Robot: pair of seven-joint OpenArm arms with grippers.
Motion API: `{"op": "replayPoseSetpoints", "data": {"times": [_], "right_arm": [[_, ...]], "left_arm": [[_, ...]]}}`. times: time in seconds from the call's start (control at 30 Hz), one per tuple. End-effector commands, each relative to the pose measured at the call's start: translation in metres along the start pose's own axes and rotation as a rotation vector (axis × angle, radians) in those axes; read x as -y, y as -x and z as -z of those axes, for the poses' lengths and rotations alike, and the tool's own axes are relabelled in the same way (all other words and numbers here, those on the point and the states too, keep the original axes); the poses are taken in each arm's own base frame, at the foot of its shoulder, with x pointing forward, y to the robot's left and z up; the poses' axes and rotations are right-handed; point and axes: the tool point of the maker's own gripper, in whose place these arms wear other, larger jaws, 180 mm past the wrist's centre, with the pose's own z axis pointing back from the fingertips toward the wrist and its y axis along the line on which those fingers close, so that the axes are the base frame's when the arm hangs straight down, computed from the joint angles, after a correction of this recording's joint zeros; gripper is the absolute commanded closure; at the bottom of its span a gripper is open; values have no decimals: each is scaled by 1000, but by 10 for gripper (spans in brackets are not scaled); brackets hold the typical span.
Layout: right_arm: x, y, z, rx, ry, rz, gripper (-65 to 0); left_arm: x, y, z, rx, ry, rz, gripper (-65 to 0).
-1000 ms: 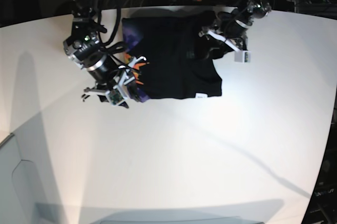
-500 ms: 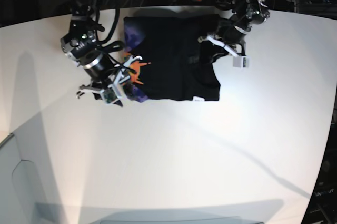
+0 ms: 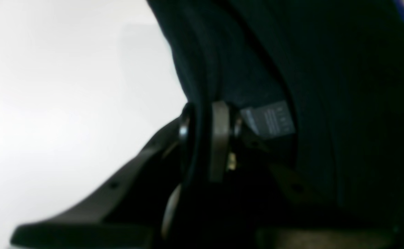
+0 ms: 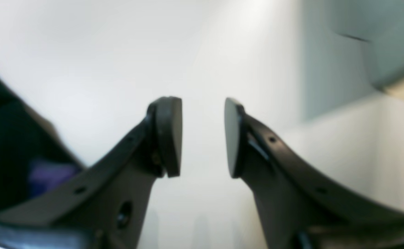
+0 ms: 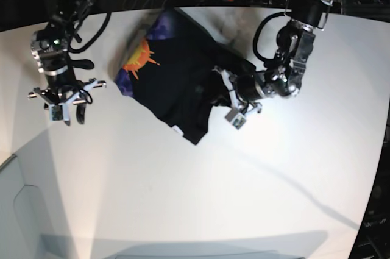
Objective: Fold the T-shirt properly
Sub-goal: 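Drag the folded shirt toward the robot with the left gripper, rotating it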
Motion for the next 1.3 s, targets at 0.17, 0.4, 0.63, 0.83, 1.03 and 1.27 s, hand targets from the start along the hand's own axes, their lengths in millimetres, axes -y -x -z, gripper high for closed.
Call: {"op": "replayPoseSetpoints", "data": {"times": [0.17,0.4,0.63,0.83,1.03,1.27], "right_arm": [[48,4,-21,17,143,39,-210],[85,26,-44,-26,263,81,-210],[99,40,-57,-52,322,115,-210],[98,42,-57,-56,324,122,-210],[98,42,-57,-57,324,122,-210],[96,41,-56,-56,320,120,-210]], "left_arm": [[-15,-32,30,-170,-3,243,-1],[6,-65,68,-284,40,457,-1],[39,-71,89,-335,87,591,-1],[52,-60,103,-394,57,770,-1],[55,-51,106,-414,41,824,-5],[55,-52,106,-419,35,830,-221]]}}
